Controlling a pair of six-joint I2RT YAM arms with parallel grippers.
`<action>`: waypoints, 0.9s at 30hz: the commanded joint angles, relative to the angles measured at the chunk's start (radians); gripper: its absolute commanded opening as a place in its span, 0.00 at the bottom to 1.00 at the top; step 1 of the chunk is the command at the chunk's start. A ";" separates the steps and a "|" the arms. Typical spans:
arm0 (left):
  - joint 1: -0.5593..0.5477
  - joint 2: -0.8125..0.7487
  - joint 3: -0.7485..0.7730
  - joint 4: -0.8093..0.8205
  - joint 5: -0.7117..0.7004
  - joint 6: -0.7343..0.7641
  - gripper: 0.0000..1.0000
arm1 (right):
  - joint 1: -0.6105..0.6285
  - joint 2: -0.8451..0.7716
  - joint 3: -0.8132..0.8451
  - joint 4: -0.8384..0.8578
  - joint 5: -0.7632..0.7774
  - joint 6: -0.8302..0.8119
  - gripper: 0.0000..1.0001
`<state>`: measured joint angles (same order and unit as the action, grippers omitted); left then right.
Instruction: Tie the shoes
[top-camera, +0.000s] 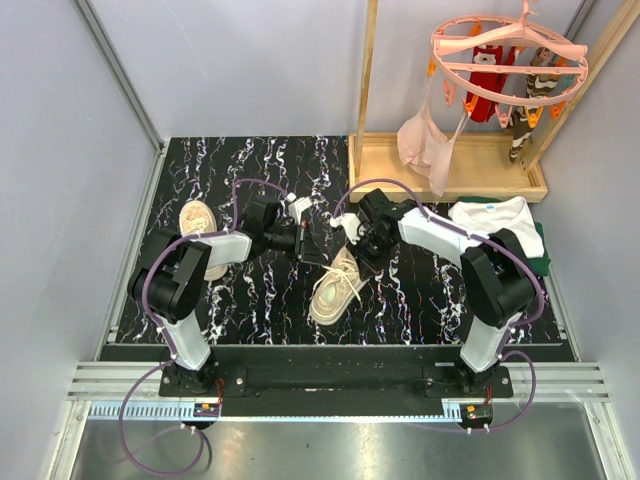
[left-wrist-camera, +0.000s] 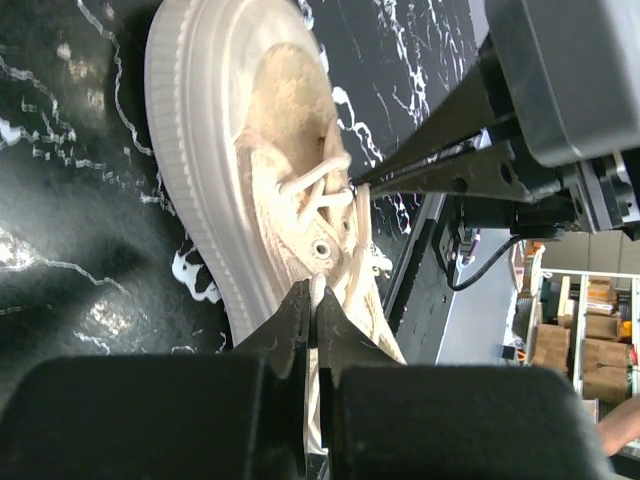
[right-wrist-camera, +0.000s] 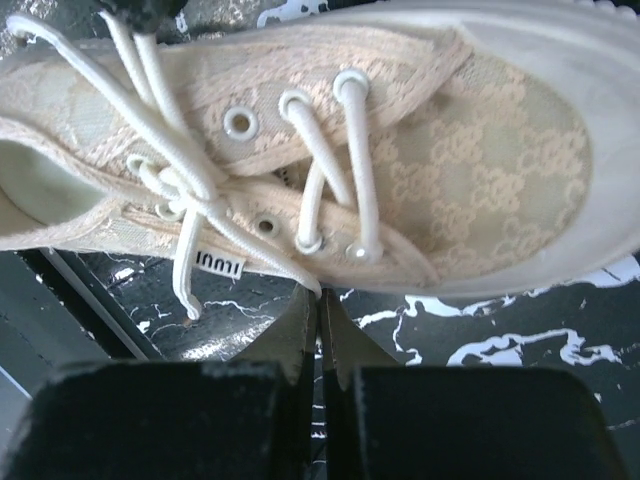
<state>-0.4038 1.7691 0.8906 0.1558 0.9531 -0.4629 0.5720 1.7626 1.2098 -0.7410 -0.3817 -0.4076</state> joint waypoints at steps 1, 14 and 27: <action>0.031 -0.019 -0.027 0.062 -0.045 -0.008 0.00 | -0.024 0.078 0.056 -0.051 0.106 -0.033 0.00; -0.081 0.004 -0.059 0.134 0.026 -0.088 0.00 | -0.026 0.140 0.203 -0.023 0.102 -0.051 0.00; -0.069 -0.065 -0.041 0.182 0.012 -0.132 0.00 | -0.026 -0.092 0.005 -0.055 0.116 -0.094 0.00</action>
<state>-0.4793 1.7634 0.8352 0.2878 0.9569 -0.5854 0.5617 1.7485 1.2484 -0.8177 -0.3328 -0.4698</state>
